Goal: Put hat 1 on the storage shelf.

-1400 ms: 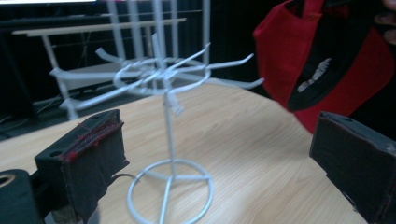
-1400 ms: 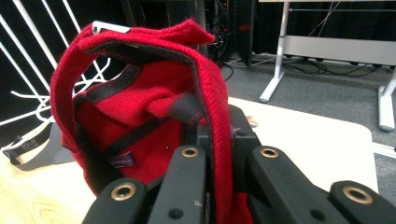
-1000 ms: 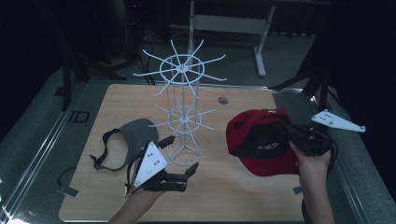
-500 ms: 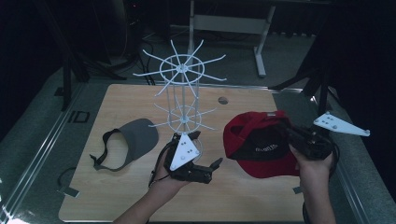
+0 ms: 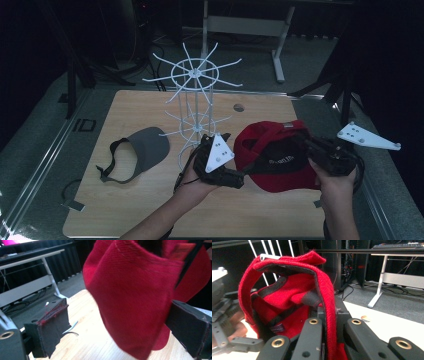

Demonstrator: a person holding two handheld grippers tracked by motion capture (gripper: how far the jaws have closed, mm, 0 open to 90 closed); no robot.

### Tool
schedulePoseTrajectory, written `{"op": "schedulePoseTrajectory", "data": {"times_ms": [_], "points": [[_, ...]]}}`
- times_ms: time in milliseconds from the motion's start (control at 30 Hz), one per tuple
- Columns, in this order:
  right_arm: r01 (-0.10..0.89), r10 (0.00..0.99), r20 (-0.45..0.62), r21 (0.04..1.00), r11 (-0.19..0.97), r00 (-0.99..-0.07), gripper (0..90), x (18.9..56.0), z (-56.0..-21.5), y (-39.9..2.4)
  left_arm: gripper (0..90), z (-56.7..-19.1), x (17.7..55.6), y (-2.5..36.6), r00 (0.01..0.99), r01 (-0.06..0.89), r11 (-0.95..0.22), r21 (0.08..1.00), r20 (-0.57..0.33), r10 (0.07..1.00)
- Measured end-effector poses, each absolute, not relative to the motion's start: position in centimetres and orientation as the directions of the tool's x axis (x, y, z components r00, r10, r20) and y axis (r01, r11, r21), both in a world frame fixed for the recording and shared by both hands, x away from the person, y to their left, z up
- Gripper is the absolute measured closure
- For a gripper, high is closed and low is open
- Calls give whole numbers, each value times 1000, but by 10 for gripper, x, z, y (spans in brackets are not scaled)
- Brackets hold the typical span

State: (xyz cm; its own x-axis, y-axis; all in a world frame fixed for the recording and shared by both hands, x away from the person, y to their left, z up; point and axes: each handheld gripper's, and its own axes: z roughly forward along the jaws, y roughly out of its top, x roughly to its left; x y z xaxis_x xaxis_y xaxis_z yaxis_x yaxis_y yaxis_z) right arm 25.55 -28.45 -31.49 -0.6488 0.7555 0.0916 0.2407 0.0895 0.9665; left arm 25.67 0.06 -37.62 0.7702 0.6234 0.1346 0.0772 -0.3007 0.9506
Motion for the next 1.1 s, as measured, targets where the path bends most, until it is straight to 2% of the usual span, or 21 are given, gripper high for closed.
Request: {"op": "schedulePoseTrajectory", "data": {"times_ms": [67, 100, 267, 367, 467, 567, 600, 633, 700, 733, 767, 867, 1100], "points": [[240, 753, 92, 966, 90, -652, 872, 254, -314, -284, 85, -375, 259, -4, 770, 78, -309, 948, 140, 622], [241, 749, 95, 966, 89, -656, 872, 254, -314, -283, 133, -375, 260, -5, 764, 75, -313, 947, 148, 628], [235, 748, 85, 967, 98, -658, 872, 253, -314, -282, 175, -373, 265, -10, 756, 75, -322, 944, 157, 636], [236, 740, 81, 966, 108, -668, 872, 253, -316, -280, 338, -372, 266, -14, 751, 62, -335, 940, 177, 636], [236, 739, 80, 966, 109, -669, 872, 253, -316, -280, 366, -369, 268, -16, 743, 60, -328, 943, 177, 645], [235, 738, 82, 966, 106, -670, 871, 252, -316, -280, 468, -366, 269, -17, 743, 58, -321, 945, 174, 646], [237, 736, 87, 966, 102, -671, 872, 252, -317, -281, 557, -365, 269, -17, 744, 59, -320, 946, 172, 645], [237, 736, 87, 966, 102, -671, 872, 252, -317, -281, 557, -365, 269, -17, 742, 64, -325, 944, 173, 648], [239, 736, 86, 965, 105, -671, 872, 251, -318, -281, 662, -363, 270, -18, 739, 77, -327, 942, 167, 653], [243, 733, 93, 965, 100, -674, 872, 251, -320, -281, 757, -363, 270, -19, 741, 79, -328, 941, 165, 651], [243, 733, 93, 965, 100, -674, 872, 251, -320, -281, 757, -363, 269, -20, 738, 75, -328, 942, 169, 654], [243, 733, 94, 965, 100, -674, 872, 249, -324, -281, 846, -361, 268, -22, 737, 63, -327, 943, 177, 652], [264, 734, 110, 959, 97, -671, 870, 245, -336, -288, 871, -353, 266, -27, 742, 43, -346, 937, 202, 639]]}}
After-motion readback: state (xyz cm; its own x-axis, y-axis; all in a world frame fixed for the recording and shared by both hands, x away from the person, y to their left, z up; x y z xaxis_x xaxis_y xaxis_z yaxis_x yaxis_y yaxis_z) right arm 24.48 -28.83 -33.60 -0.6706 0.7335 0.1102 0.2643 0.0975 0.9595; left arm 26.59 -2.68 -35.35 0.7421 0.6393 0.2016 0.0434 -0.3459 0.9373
